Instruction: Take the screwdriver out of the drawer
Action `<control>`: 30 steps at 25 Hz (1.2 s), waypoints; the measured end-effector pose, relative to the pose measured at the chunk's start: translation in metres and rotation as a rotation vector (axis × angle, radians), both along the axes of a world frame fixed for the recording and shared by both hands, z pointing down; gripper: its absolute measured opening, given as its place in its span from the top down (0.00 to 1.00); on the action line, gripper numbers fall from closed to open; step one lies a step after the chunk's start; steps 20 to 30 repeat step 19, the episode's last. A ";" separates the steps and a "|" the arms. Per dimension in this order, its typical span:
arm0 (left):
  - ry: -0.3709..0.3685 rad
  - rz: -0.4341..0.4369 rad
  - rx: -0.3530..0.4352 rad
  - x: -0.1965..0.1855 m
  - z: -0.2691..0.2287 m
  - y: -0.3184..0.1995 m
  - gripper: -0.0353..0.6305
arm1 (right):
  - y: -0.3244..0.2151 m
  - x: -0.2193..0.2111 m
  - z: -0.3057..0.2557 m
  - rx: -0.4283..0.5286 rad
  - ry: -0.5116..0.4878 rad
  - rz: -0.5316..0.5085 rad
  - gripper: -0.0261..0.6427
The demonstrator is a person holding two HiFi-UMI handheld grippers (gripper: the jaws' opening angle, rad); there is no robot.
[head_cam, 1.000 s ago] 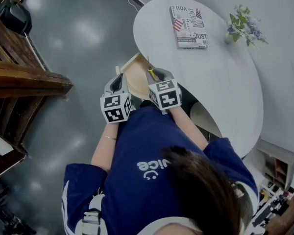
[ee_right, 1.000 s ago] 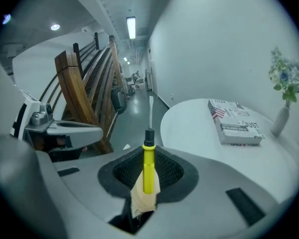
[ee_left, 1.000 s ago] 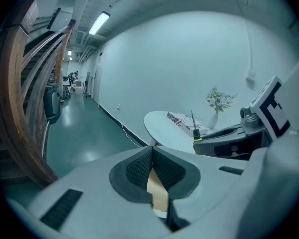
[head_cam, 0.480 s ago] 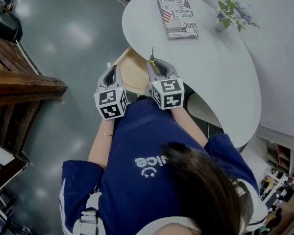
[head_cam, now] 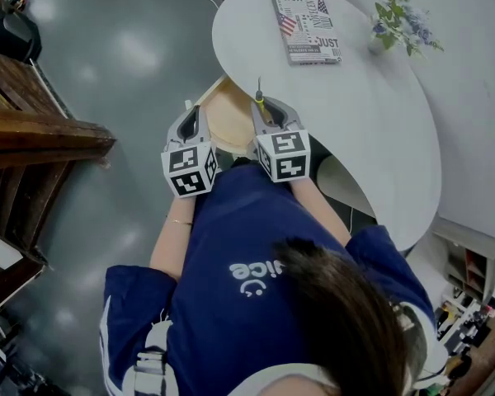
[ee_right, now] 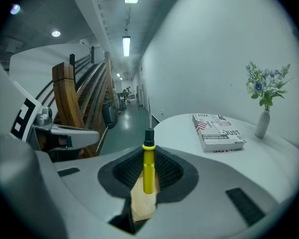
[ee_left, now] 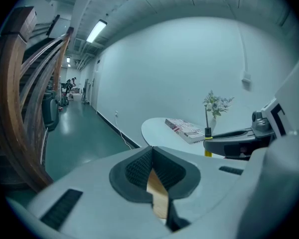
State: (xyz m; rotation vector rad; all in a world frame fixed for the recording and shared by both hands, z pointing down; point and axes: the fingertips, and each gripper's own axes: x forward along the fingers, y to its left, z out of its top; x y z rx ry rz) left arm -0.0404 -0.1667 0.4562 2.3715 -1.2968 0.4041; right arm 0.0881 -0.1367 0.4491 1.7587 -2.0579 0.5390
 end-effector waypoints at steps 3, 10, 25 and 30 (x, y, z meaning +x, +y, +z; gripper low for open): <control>-0.001 -0.001 -0.005 0.000 0.003 0.000 0.94 | 0.000 -0.001 0.002 0.000 0.003 -0.004 0.85; -0.002 -0.005 -0.013 -0.004 0.004 -0.002 0.94 | -0.002 -0.003 0.002 -0.008 -0.002 -0.003 0.85; -0.004 0.003 -0.017 -0.001 0.008 -0.006 0.94 | -0.006 -0.003 0.006 -0.017 -0.005 -0.006 0.85; -0.004 0.003 -0.017 -0.001 0.008 -0.006 0.94 | -0.006 -0.003 0.006 -0.017 -0.005 -0.006 0.85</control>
